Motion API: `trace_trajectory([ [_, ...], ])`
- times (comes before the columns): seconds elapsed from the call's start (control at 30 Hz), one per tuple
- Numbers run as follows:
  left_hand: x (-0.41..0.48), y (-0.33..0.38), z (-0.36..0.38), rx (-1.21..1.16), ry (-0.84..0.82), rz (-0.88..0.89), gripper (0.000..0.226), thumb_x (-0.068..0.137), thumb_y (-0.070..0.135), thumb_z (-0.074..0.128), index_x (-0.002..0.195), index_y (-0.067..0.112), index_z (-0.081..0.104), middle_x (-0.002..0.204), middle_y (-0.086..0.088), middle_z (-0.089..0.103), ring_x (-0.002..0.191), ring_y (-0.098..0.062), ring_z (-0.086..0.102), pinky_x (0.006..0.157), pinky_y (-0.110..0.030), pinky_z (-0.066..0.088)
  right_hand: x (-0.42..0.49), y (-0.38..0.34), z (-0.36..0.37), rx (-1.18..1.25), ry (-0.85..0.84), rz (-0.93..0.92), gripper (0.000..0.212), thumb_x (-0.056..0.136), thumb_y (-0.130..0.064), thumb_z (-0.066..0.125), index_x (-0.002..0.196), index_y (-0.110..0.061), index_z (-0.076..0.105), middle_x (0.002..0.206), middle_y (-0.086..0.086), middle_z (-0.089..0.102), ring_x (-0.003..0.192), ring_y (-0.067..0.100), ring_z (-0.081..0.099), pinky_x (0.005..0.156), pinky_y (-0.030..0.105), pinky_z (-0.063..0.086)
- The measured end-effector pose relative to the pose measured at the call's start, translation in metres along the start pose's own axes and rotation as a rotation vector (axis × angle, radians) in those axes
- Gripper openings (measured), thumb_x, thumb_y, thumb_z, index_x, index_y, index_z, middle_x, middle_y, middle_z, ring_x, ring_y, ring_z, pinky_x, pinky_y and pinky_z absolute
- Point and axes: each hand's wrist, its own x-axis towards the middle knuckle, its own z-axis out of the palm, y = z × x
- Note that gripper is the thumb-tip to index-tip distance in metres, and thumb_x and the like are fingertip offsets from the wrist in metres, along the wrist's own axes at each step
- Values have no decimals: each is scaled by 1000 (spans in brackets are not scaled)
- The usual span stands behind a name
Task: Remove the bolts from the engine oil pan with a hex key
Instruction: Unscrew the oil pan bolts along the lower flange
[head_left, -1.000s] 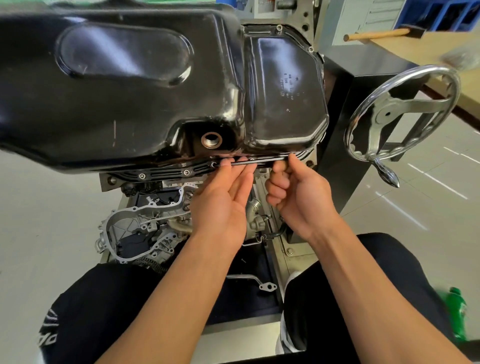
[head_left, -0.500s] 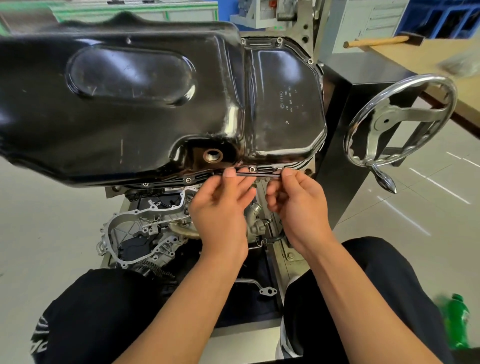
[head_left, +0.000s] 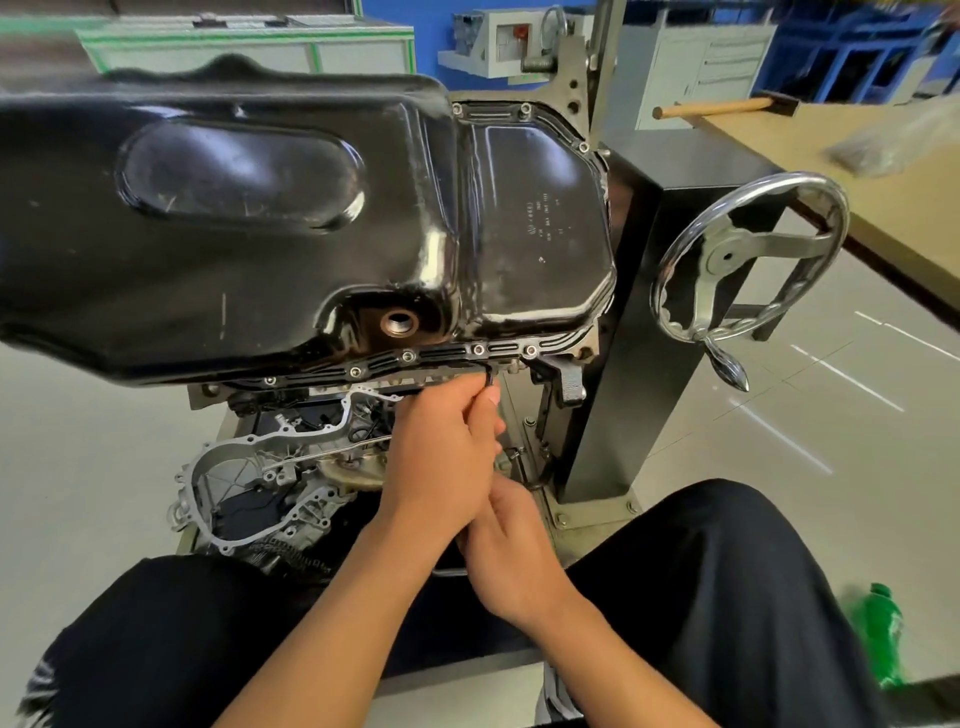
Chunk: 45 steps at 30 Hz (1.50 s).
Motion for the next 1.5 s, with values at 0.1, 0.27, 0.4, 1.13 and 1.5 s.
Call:
trace_trajectory([
  [0.1,2,-1,0,72,18,55,37,101,25,51,66,21,56,60,9,63,57,-5,64,58,-28,53,6,4,8,14,-42,-57,41,96,-2,40,63,-25,43,51,-14,43,52,3,32,48,24,25],
  [0.27,8,-3,-1,94,24,90,33,103,25,49,74,15,62,61,9,64,56,-4,64,60,-34,54,15,11,15,33,-16,-80,36,94,-9,43,60,-20,46,51,-12,42,54,3,31,48,35,22],
  [0.4,11,-2,0,60,-6,78,33,103,24,47,78,13,65,63,10,64,55,-1,65,59,-27,52,18,14,18,24,31,-95,40,95,-14,43,59,-31,47,48,-13,43,51,3,31,48,30,22],
  [1.13,21,-3,-18,136,-44,108,33,102,21,47,73,20,64,63,10,65,53,0,65,57,-26,52,24,-2,48,90,133,-100,29,92,7,47,65,3,51,53,-3,48,51,4,37,46,25,27],
  [1.5,12,8,8,-82,38,-50,29,103,18,46,82,17,67,65,3,68,55,-6,68,60,-36,59,11,4,2,-110,161,-110,40,97,-14,43,59,-25,42,46,-13,45,44,5,36,45,20,26],
])
